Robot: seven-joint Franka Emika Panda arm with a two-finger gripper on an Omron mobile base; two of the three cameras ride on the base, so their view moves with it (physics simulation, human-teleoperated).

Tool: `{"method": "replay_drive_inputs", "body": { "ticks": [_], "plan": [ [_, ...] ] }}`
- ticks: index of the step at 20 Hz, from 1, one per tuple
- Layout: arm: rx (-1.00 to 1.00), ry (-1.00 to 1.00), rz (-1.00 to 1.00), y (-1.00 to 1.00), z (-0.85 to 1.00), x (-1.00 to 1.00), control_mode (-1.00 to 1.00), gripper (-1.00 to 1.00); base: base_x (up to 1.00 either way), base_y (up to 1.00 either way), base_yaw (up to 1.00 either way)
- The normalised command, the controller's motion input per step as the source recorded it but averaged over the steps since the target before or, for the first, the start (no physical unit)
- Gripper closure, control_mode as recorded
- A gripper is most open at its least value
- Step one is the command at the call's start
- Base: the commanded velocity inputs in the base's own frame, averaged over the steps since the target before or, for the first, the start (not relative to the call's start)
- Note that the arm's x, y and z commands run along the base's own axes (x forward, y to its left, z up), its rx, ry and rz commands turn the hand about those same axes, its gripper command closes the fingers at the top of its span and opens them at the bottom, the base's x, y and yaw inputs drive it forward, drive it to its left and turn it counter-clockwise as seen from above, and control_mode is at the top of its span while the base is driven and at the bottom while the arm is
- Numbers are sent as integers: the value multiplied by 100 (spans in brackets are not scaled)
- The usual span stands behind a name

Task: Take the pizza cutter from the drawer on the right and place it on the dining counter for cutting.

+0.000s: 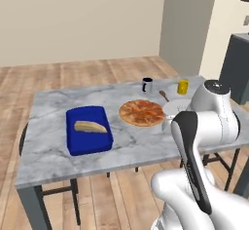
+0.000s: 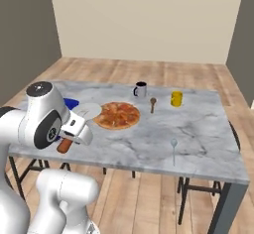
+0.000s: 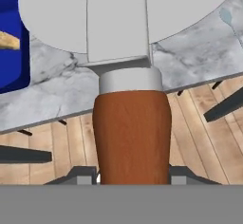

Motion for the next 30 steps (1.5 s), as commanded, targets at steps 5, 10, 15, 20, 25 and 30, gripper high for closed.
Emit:
{"method": "replay_drive_inputs", "body": {
  "ticks": [5,10,15,20,25,30],
  "plan": [
    [0,0,0,0,0,0,100,100,39,0,13],
    [0,0,0,0,0,0,100,100,39,0,1],
    [0,0,0,0,0,0,100,100,40,-7,0],
    [0,2,0,-15,0,29,-100,100,35,-7,0],
    [0,4,0,-56,-2,66,-100,100,0,0,0],
    [0,0,0,-70,-9,52,-100,100,0,0,0]
  ]
}}
